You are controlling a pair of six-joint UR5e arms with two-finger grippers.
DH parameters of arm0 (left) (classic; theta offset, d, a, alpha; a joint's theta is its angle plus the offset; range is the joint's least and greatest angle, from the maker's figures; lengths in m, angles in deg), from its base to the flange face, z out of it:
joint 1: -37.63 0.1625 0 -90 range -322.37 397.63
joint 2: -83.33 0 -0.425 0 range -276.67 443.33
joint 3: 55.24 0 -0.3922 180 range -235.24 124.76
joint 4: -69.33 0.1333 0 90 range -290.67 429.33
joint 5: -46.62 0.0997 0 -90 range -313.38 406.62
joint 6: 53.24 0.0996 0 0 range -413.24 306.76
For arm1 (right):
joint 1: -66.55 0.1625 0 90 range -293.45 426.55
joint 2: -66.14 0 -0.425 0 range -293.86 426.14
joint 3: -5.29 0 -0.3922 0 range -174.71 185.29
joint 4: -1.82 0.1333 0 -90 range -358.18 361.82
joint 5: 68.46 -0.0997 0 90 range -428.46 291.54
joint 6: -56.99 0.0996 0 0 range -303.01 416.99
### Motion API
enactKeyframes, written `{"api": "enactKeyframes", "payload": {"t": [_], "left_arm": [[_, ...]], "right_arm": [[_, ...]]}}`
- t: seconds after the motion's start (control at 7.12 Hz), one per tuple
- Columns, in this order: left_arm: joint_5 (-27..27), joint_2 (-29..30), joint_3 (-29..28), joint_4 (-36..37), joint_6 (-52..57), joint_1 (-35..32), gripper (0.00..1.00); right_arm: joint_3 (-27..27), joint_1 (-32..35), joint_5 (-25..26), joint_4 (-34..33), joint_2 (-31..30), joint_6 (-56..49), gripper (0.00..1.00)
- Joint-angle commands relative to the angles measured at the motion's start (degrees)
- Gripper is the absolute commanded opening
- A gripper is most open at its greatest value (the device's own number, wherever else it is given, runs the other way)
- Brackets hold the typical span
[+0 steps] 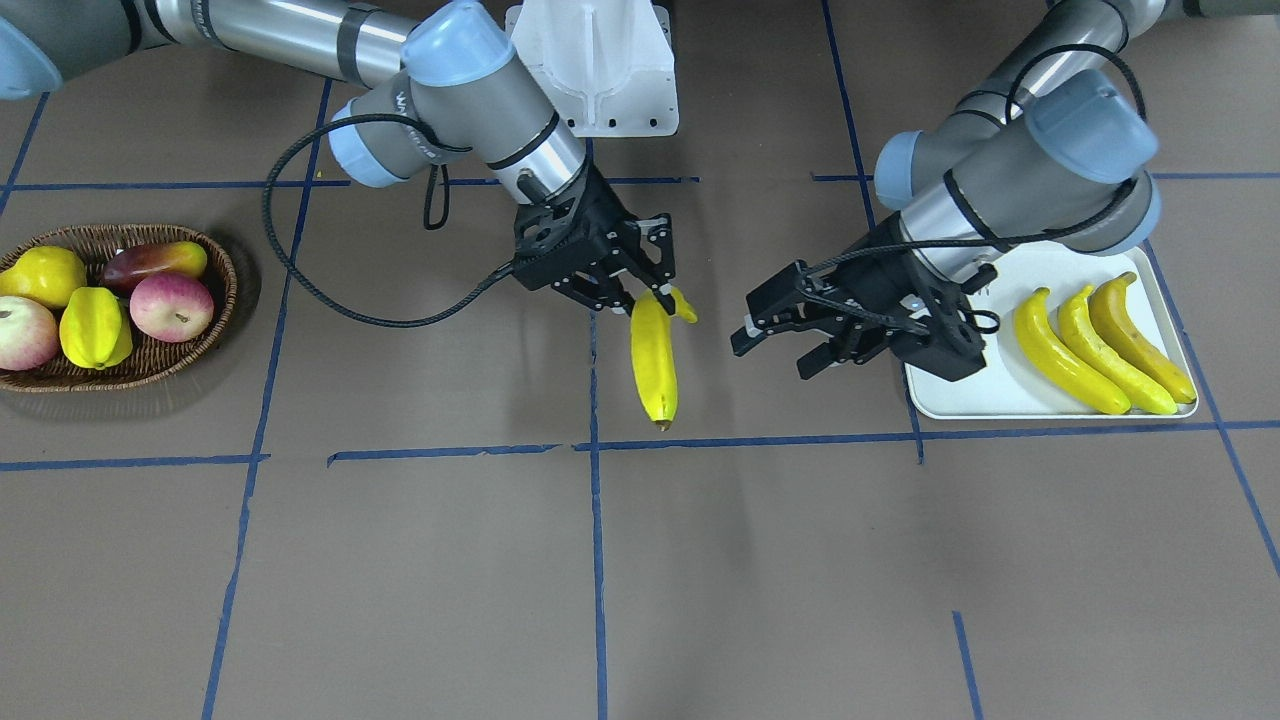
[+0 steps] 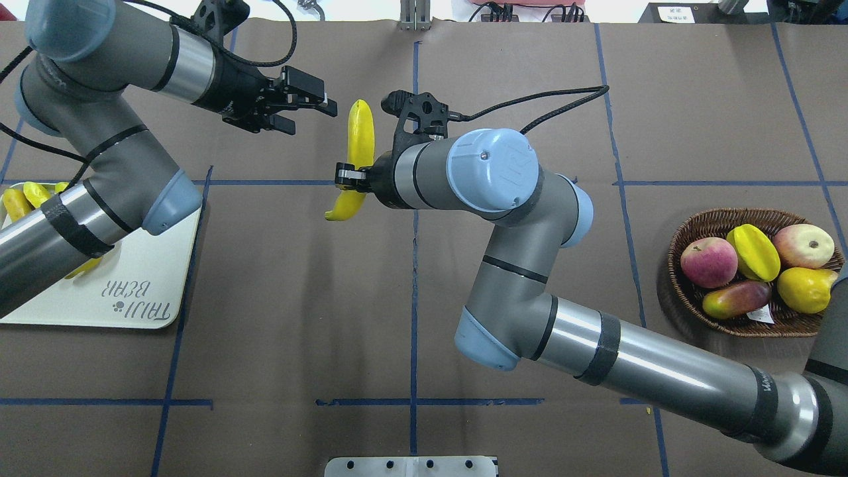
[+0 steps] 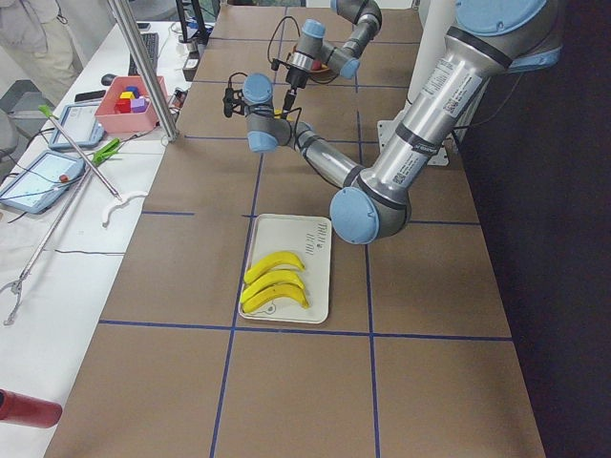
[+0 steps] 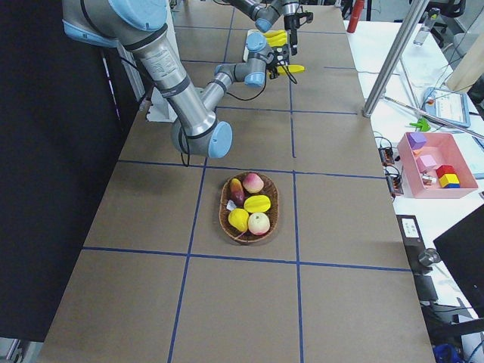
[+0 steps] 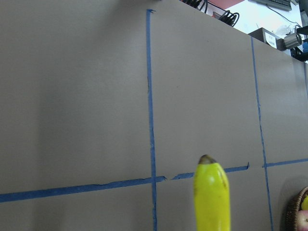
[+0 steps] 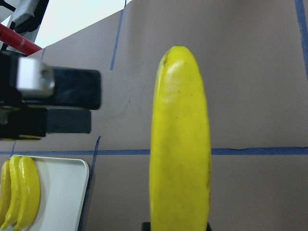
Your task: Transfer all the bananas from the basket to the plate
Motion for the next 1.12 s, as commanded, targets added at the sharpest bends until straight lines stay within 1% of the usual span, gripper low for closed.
{"api": "enactKeyframes", "payload": {"t": [0.0,0.14,0.28,0.42,0.56,0.7,0.84,0.98], "left_arm": [[1.8,0.8,-0.1,0.0,-1.2,2.4,0.96],[2.7,0.8,-0.1,-0.1,-1.3,3.3,0.96],[3.7,0.9,-0.1,0.0,-1.3,3.7,0.89],[3.7,0.9,-0.1,0.0,-1.3,3.8,0.52],[3.6,0.9,-0.1,0.0,-1.2,3.8,0.12],[3.6,0.8,-0.1,-0.1,-1.0,3.8,0.00],[3.6,0.8,-0.1,0.0,-1.0,3.8,0.00],[3.6,0.8,-0.1,-0.1,-1.0,3.8,0.00]], "right_arm": [[-0.2,-0.7,0.6,0.5,1.1,0.5,0.01],[-0.2,-0.8,0.7,0.5,1.1,0.5,0.01],[-0.2,-0.8,0.6,0.5,1.4,0.5,0.01],[-0.1,-0.7,0.6,0.5,1.4,0.5,0.01],[-0.1,-0.7,0.6,0.5,1.4,0.5,0.02],[-0.1,-0.7,0.6,0.5,1.4,0.5,0.03],[-0.1,-0.7,0.6,0.5,1.4,0.5,0.04],[-0.2,-0.7,0.6,0.5,1.4,0.5,0.14]]}}
